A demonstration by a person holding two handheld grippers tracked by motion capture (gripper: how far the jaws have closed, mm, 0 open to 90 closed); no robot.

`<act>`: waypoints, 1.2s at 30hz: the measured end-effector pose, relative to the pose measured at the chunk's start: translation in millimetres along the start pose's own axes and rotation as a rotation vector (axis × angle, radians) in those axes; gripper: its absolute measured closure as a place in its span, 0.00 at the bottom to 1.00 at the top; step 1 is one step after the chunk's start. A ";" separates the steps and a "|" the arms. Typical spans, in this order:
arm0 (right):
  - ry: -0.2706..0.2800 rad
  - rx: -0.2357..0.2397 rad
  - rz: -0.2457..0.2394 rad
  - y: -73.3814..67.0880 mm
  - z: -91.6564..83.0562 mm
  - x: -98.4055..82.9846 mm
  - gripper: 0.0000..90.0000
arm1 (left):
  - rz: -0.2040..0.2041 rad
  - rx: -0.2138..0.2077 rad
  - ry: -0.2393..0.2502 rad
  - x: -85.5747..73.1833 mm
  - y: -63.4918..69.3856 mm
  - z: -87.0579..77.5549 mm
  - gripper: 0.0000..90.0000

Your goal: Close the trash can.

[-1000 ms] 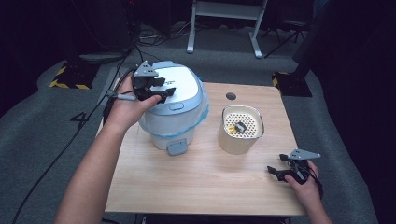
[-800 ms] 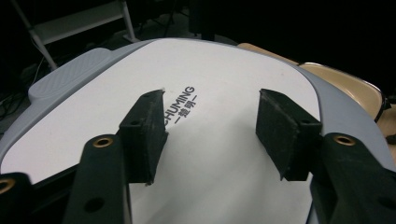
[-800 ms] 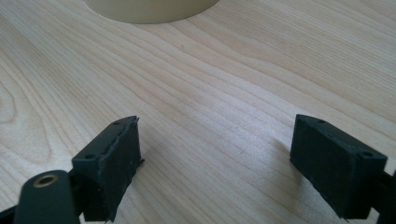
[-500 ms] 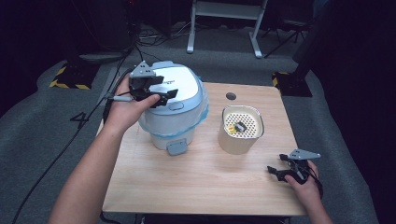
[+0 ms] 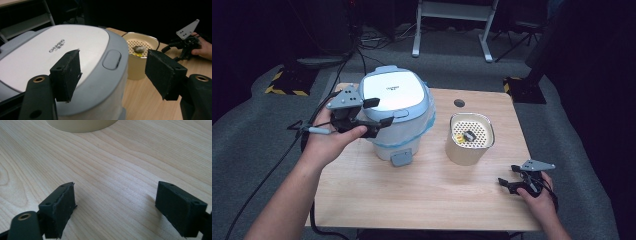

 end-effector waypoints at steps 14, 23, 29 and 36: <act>0.002 0.006 -0.001 0.0 0.8 0.7 0.18 | -0.003 0.027 -0.037 -51.2 11.5 -3.2 0.32; 0.002 0.006 -0.001 0.0 0.8 0.7 0.18 | -0.028 0.022 -0.040 -86.8 11.1 7.6 0.30; 0.002 0.006 -0.001 0.0 0.8 0.7 0.18 | -0.055 0.030 -0.071 -118.8 5.5 19.7 0.30; 0.002 0.005 -0.002 0.0 0.8 0.7 0.18 | -0.073 0.047 -0.110 -149.0 3.3 33.7 0.29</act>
Point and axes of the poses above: each handheld gripper's, and its own axes: z roughly forward along the jaws, x roughly out of its top, y roughly to its right, the point moved 3 cm from there along z, roughly forward along the jaws, and after that the axes turned 7 degrees about -z, right-handed, at the moved point
